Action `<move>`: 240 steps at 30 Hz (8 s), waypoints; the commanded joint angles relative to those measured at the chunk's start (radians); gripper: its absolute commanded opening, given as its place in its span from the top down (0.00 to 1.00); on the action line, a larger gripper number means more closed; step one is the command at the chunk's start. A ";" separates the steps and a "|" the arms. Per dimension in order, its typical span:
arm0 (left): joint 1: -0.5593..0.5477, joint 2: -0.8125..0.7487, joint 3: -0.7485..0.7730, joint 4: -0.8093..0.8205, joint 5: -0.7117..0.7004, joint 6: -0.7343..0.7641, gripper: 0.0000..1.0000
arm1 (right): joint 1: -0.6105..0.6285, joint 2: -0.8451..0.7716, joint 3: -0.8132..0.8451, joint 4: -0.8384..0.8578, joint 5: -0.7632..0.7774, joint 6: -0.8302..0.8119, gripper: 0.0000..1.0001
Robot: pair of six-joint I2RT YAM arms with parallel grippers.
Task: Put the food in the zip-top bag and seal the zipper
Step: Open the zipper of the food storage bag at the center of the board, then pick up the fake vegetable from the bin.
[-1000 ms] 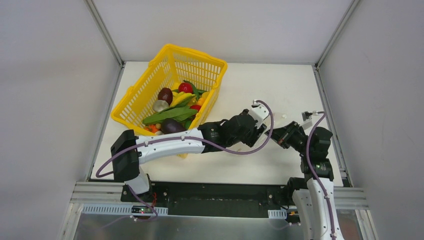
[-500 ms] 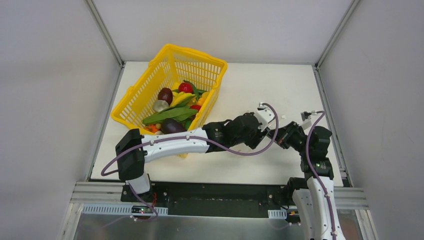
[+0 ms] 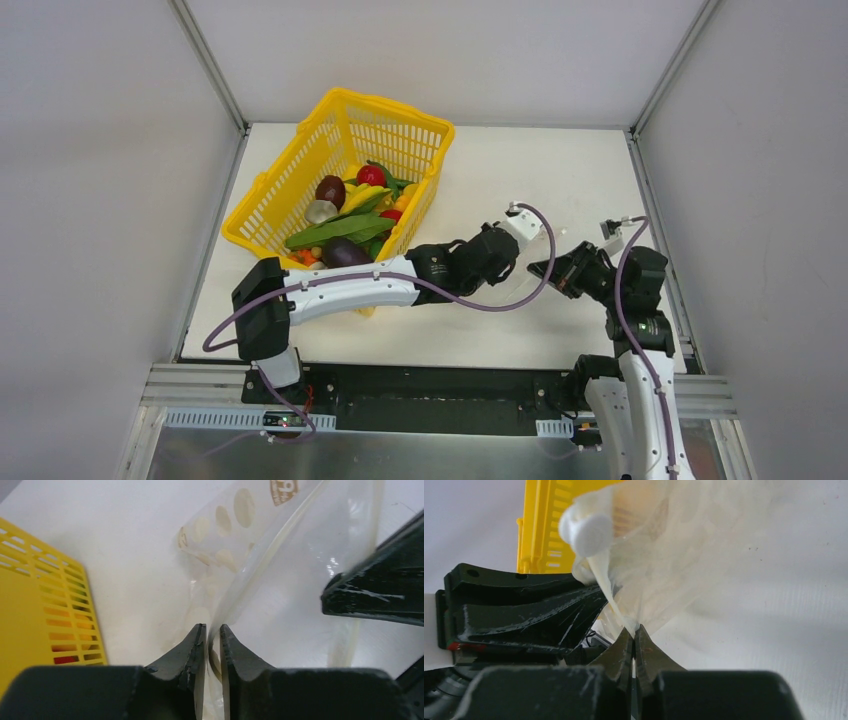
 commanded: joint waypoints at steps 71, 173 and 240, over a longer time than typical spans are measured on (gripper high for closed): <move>0.375 -0.094 0.232 -0.313 0.552 -0.379 0.26 | 0.529 0.638 0.657 -0.243 0.676 0.209 1.00; 0.297 -0.298 0.076 -0.339 0.657 -0.314 0.32 | 0.528 0.578 0.858 -0.681 0.586 -0.271 1.00; 1.001 0.172 0.000 -0.218 -0.011 -0.392 0.21 | 0.534 0.644 0.715 -0.546 0.491 -0.288 1.00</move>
